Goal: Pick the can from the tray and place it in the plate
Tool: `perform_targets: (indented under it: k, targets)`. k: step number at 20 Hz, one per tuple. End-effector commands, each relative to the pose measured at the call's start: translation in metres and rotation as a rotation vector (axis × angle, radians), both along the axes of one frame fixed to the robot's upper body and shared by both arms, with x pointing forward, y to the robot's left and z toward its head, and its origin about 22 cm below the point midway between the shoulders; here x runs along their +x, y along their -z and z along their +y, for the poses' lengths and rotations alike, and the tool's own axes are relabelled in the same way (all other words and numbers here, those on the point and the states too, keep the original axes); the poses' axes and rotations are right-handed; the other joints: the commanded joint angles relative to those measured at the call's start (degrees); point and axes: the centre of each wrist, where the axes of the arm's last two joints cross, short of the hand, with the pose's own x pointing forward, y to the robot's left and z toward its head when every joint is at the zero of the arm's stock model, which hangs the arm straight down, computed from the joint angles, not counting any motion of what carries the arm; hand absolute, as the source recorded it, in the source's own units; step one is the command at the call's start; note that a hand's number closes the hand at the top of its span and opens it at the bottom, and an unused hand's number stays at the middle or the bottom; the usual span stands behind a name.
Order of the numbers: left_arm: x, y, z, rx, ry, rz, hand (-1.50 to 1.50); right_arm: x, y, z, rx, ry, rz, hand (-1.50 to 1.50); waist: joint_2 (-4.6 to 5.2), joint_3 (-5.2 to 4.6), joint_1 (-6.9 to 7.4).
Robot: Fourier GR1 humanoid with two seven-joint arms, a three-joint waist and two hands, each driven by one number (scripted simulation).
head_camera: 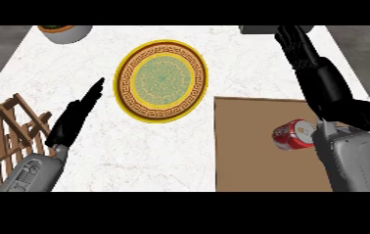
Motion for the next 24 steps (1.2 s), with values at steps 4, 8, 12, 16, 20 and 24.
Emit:
perform_targets:
  k: [4,8,12,16,20,24]
  targets:
    - [0.003,-0.012,0.010,-0.120,-0.151,-0.103,0.00,-0.020,0.008,-0.091,0.125,-0.075,0.084,1.50,1.78,-0.24,0.45]
    - [-0.002,-0.006,0.020,-0.163,-0.198,-0.065,0.00,-0.027,-0.068,-0.120,-0.597,0.127,-0.073,1.50,1.13,-1.39,-0.81]
    - [-0.012,0.002,0.023,-0.242,-0.226,-0.087,0.00,-0.071,0.068,-0.169,0.152,0.288,-0.004,-1.50,1.83,-0.17,0.09]
    - [-0.002,-0.004,0.018,-0.259,-0.203,-0.071,0.00,-0.094,0.094,-0.180,-0.041,0.101,0.042,-1.50,1.83,-0.28,0.63]
    - [-0.006,-0.005,-0.004,-0.263,-0.198,-0.066,0.00,-0.087,0.073,-0.199,-0.255,0.102,0.036,-1.50,1.82,-0.30,1.04]
    - [0.009,-0.011,0.011,-0.266,-0.220,-0.070,0.00,-0.086,0.067,-0.191,-0.342,0.089,0.061,-1.50,1.86,-0.35,0.80]
